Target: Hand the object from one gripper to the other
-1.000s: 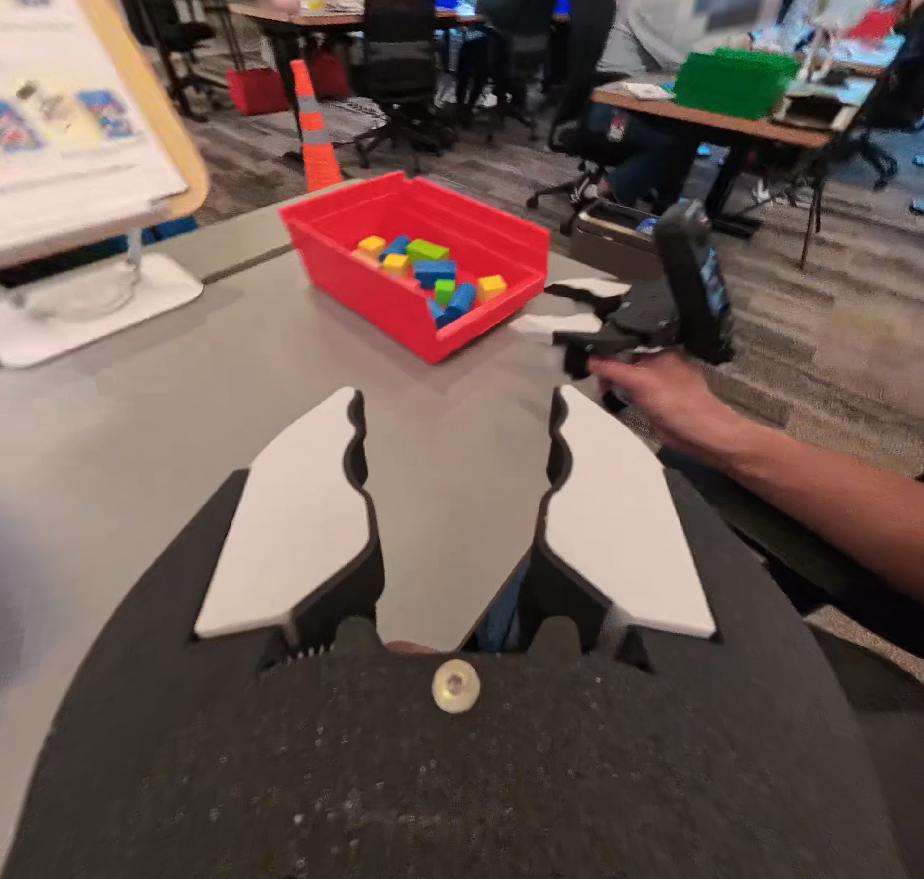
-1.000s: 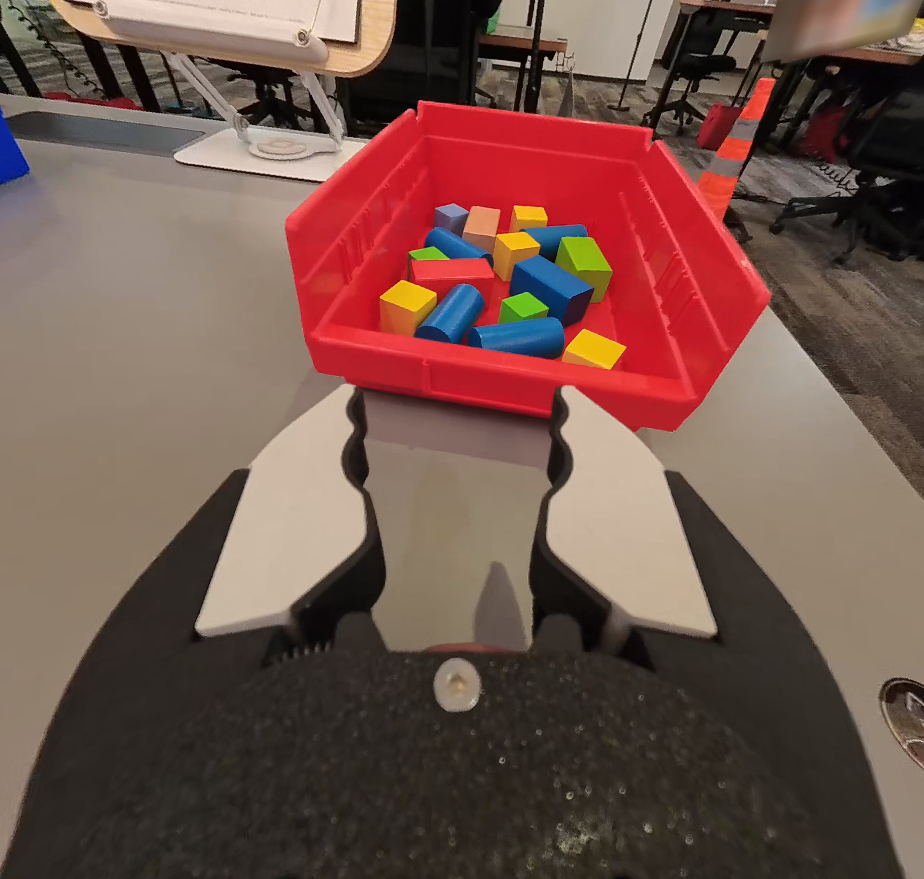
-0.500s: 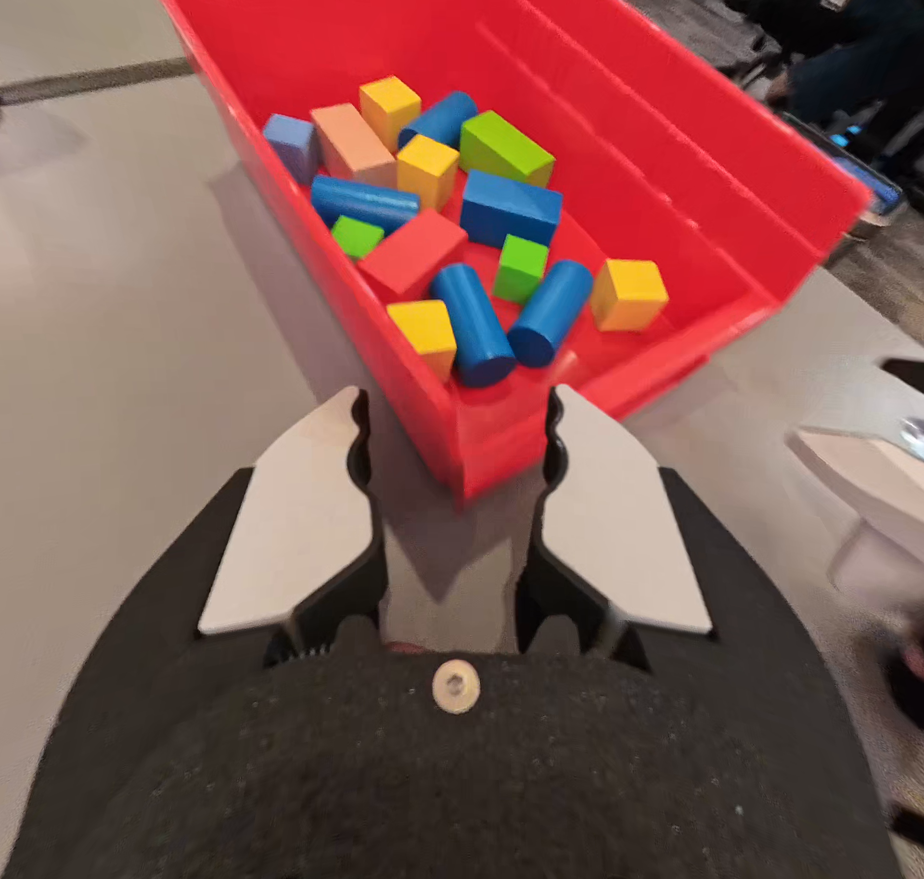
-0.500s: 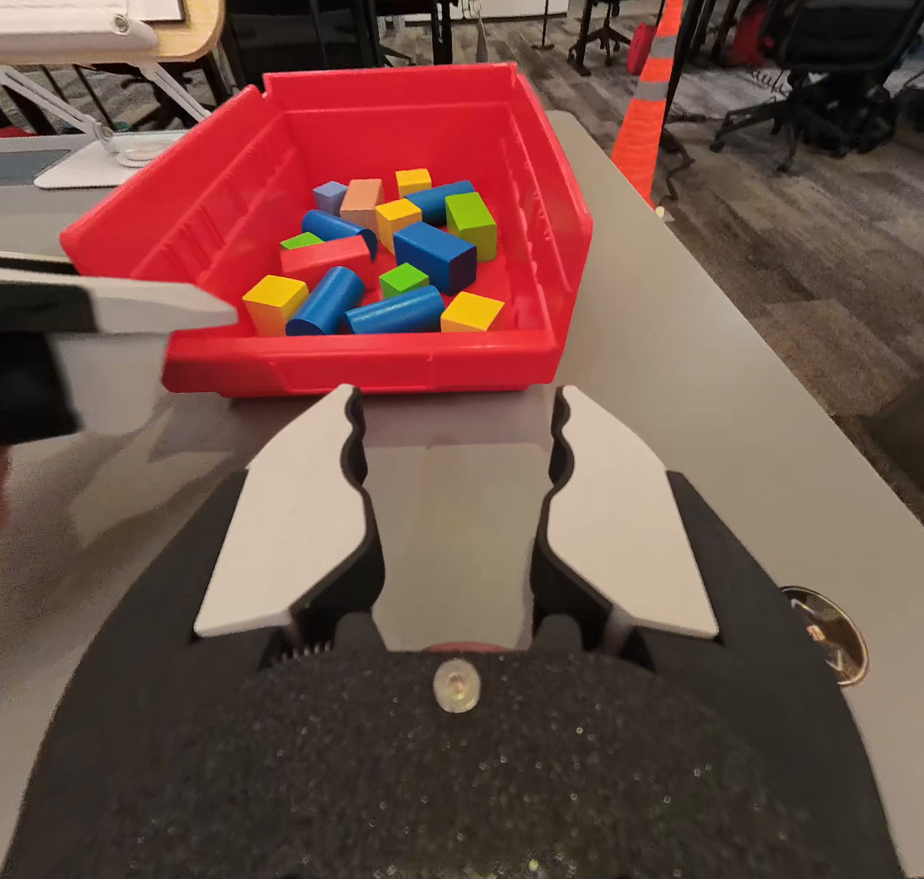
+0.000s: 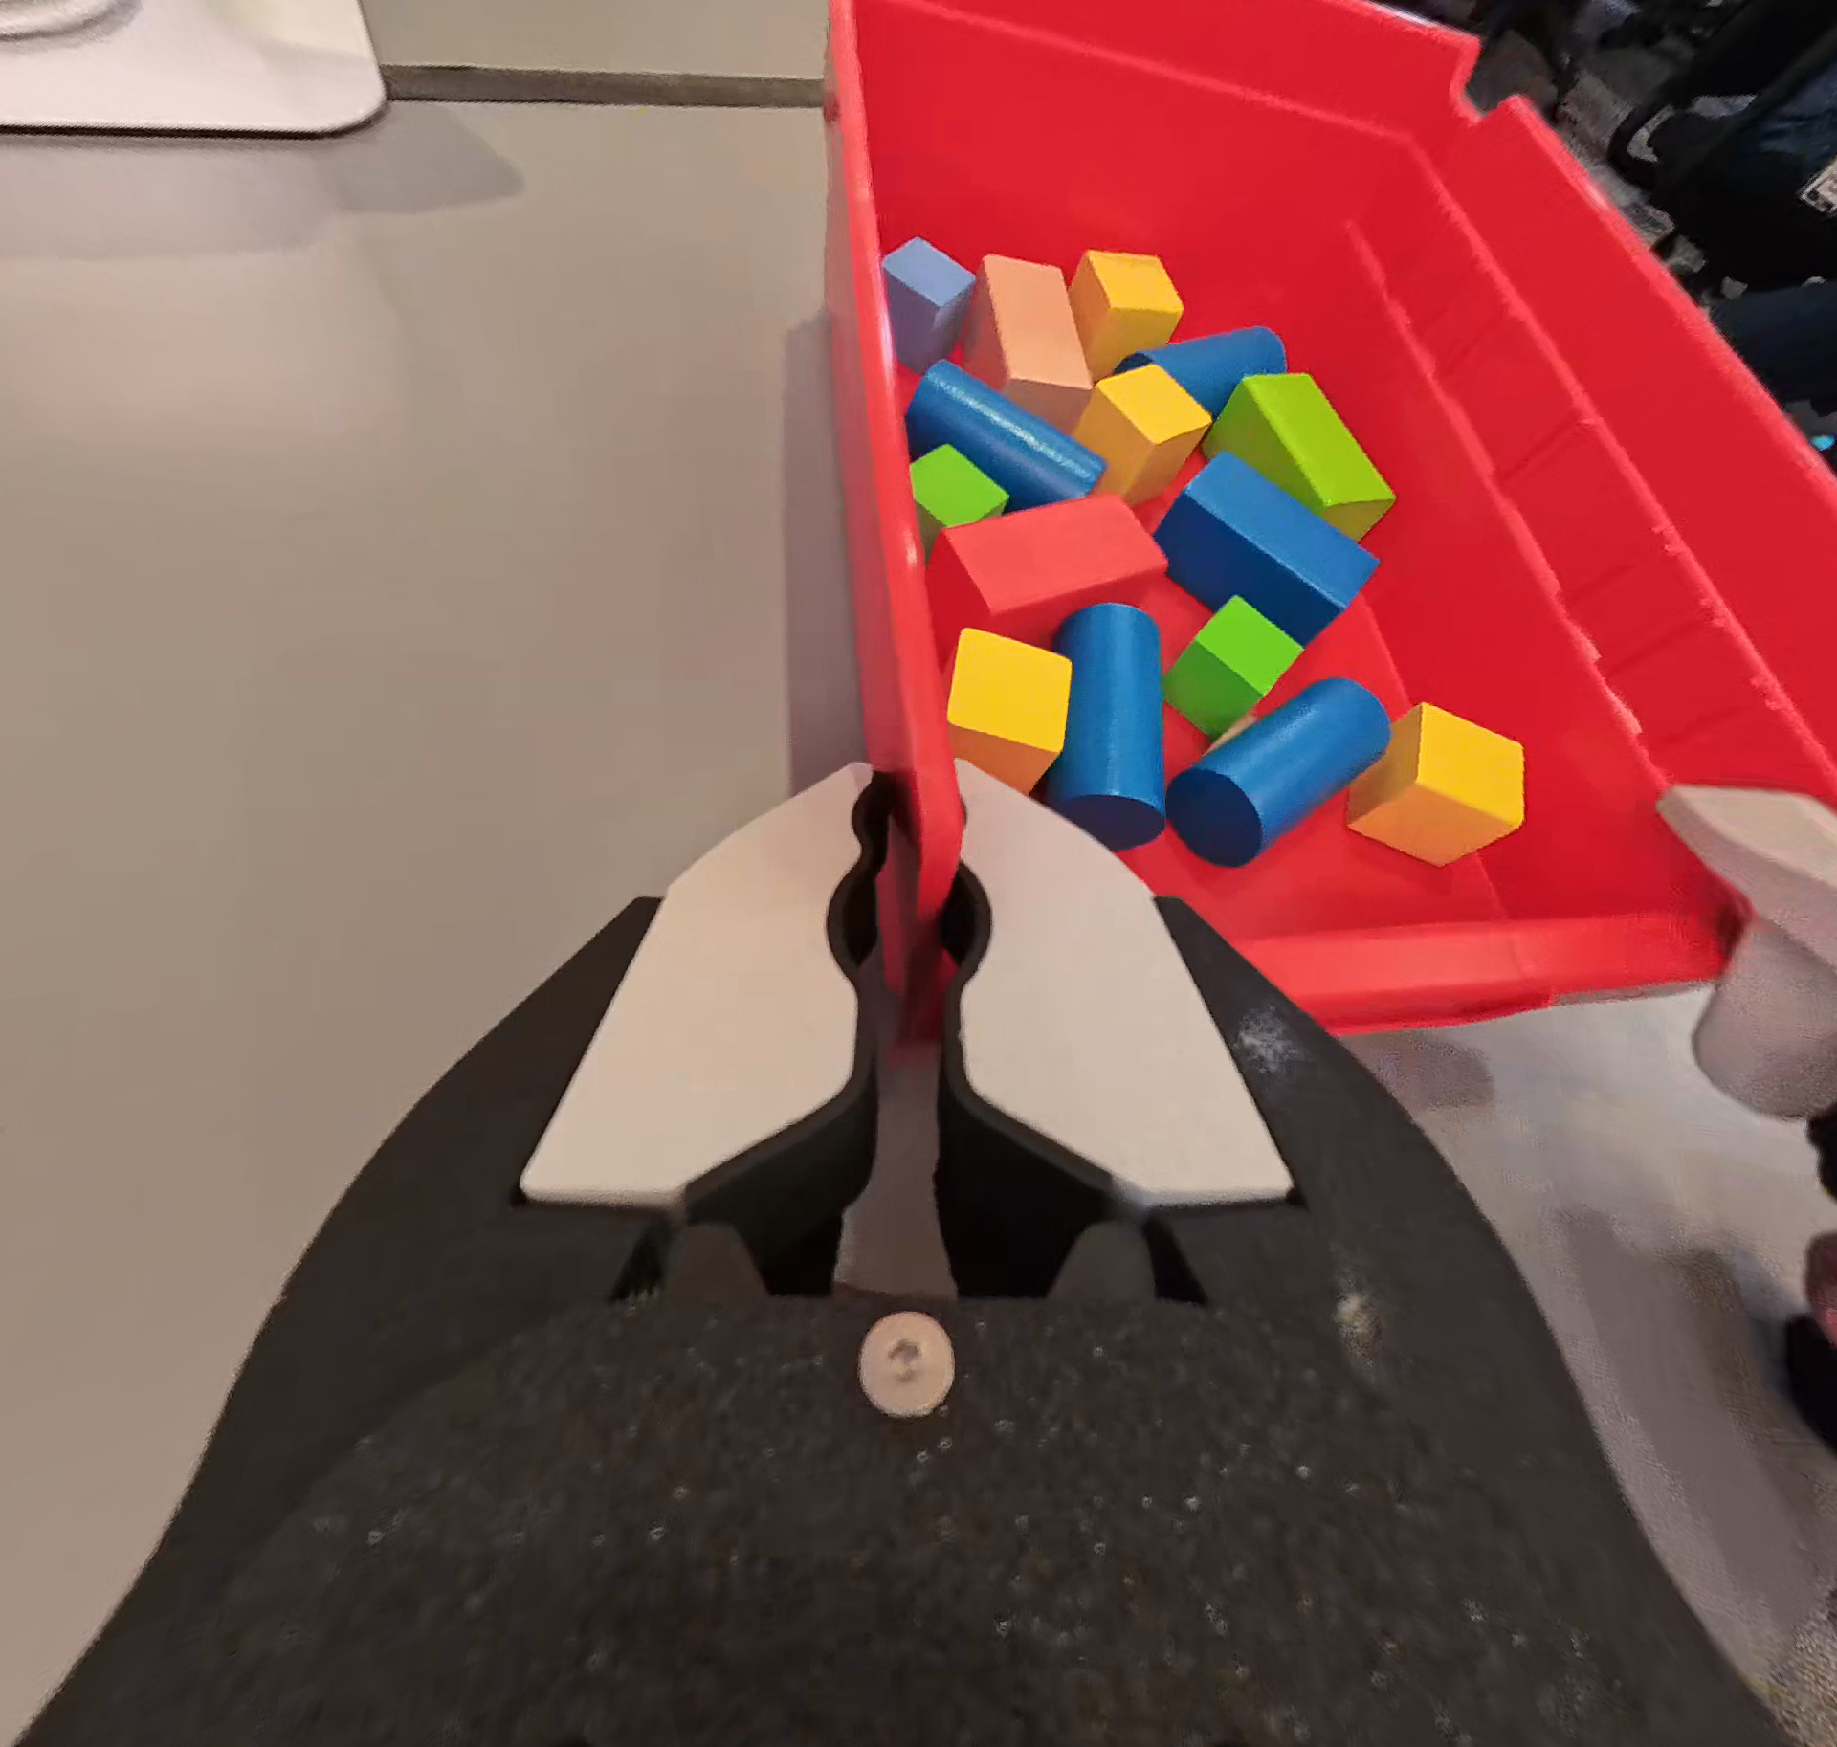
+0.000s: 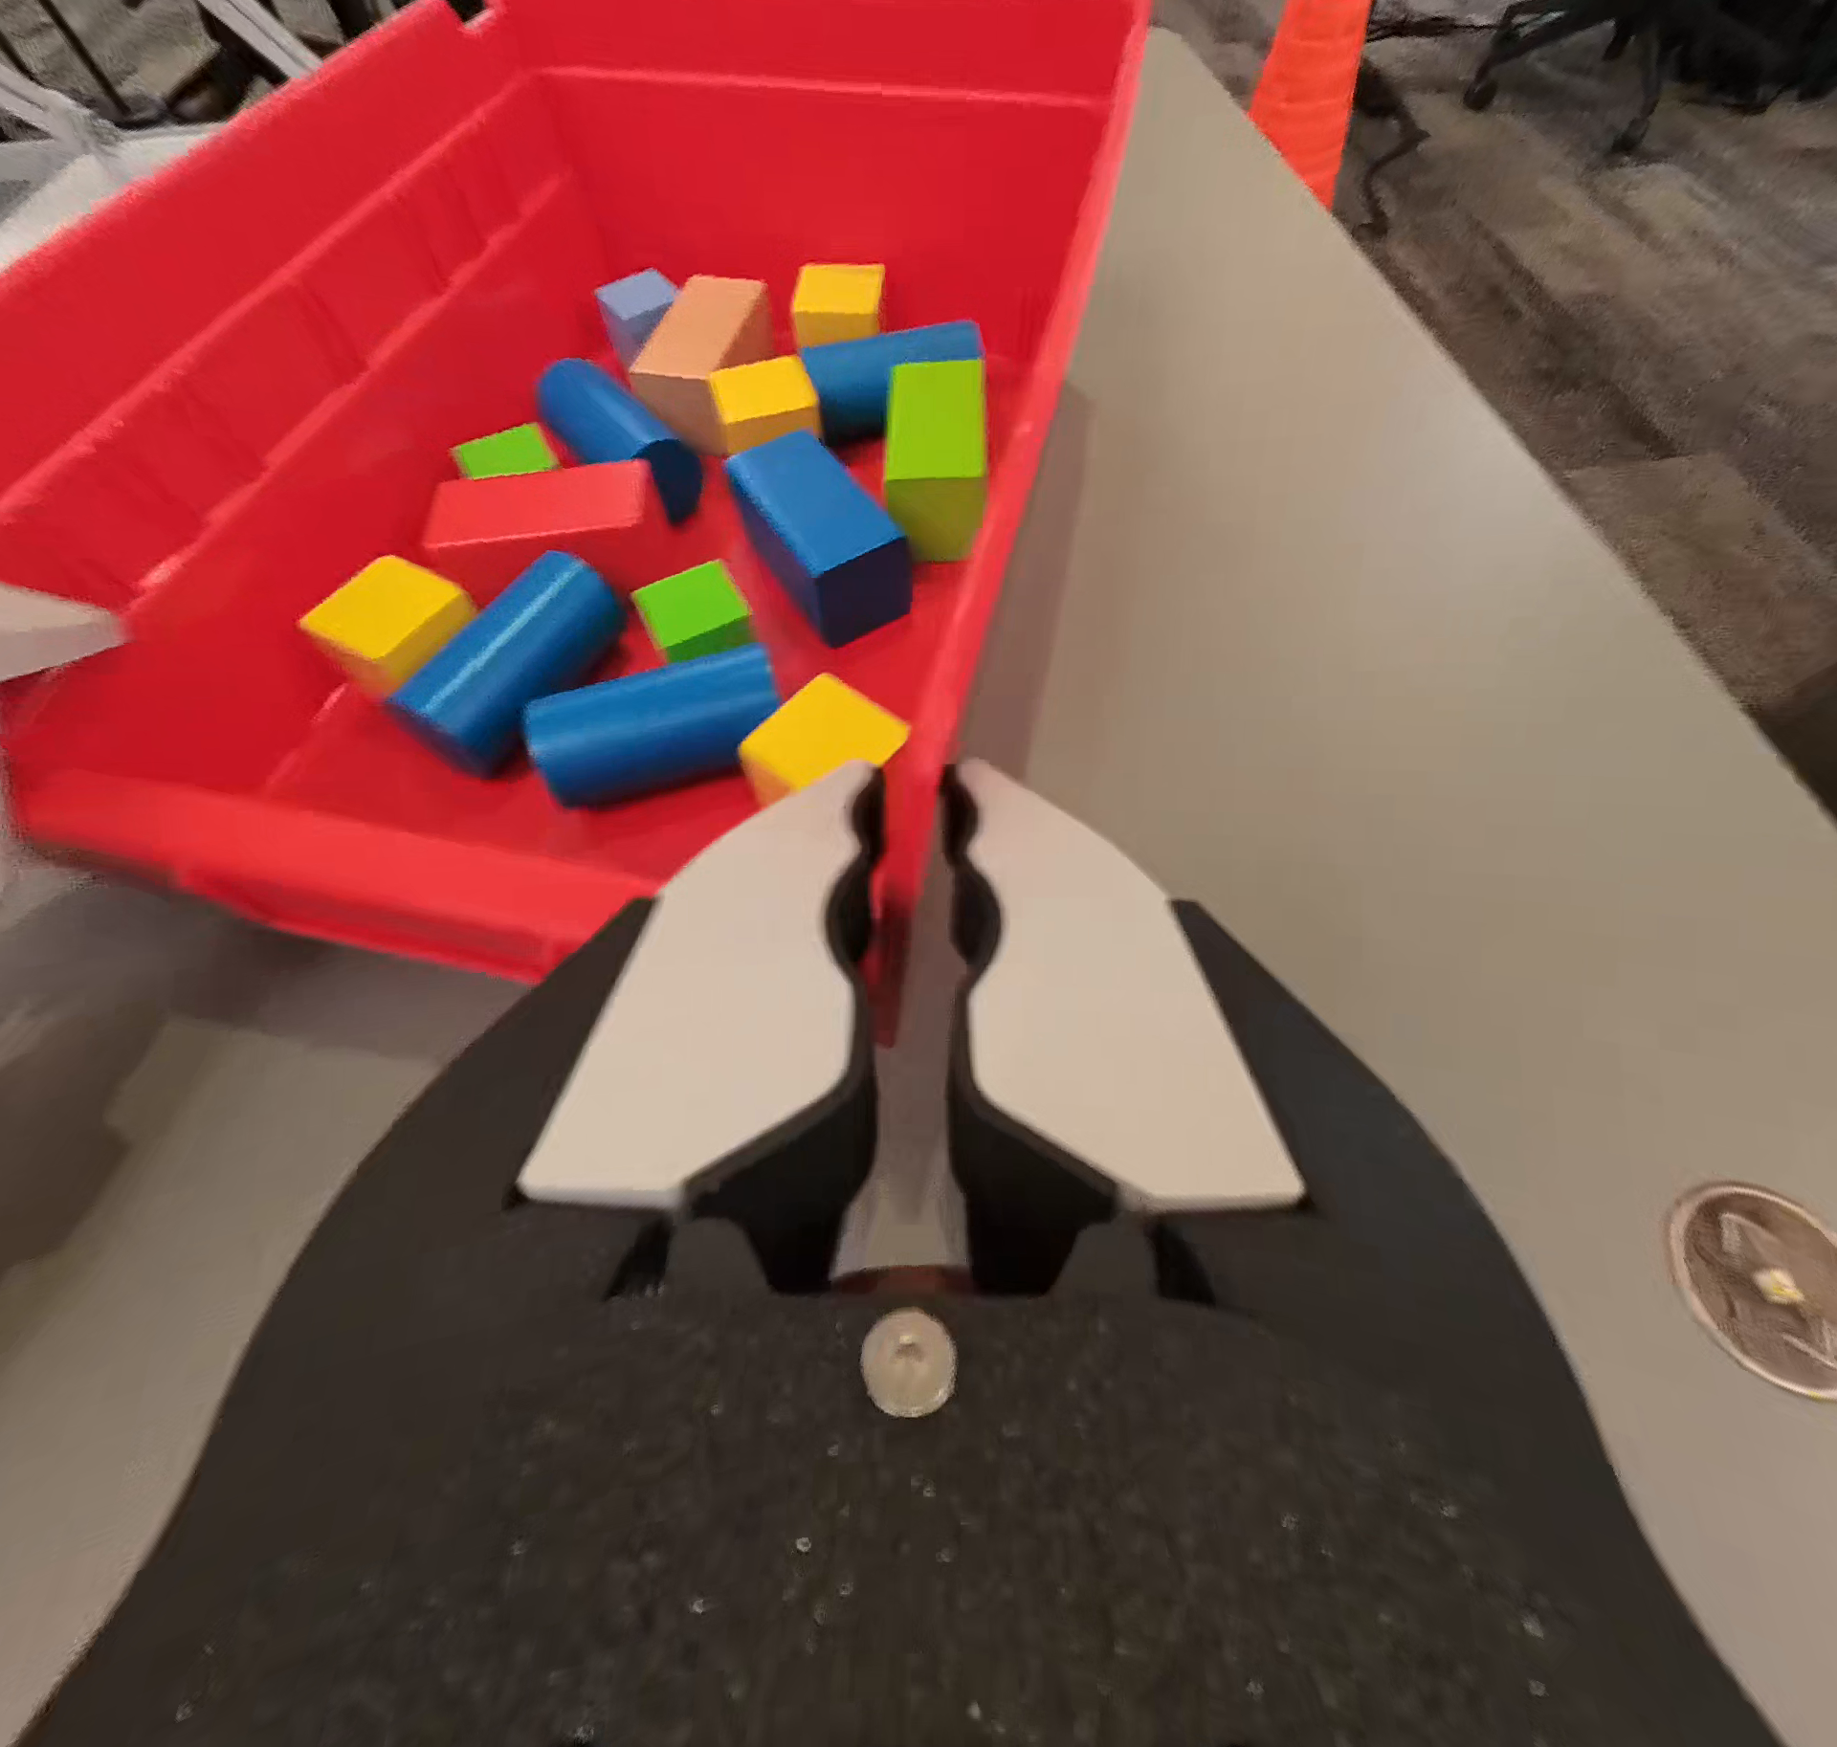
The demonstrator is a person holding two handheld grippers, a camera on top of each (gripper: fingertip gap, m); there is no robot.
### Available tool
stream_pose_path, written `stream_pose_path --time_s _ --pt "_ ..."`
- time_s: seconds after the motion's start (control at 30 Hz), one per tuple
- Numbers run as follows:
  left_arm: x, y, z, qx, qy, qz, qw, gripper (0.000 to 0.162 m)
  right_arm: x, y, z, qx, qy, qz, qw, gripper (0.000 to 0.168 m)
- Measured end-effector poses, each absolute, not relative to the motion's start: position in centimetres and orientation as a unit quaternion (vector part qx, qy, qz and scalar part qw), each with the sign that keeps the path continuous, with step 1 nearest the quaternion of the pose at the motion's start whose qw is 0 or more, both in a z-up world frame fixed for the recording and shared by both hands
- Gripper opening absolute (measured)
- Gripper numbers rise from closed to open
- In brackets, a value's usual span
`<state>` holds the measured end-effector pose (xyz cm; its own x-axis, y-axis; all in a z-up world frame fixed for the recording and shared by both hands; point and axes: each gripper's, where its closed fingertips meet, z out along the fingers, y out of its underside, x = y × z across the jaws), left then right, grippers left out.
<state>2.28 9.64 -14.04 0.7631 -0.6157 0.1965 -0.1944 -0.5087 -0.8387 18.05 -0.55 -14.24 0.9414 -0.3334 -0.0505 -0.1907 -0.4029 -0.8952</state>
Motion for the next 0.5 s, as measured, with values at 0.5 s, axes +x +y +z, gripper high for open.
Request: stream_pose_path --time_s 0.5 --pt "-22.4 13.8 -9.4 -0.835 0.146 -0.147 0.51 0.006 -3.7 8.3 -10.5 -0.831 0.043 -0.019 0.554 0.004"
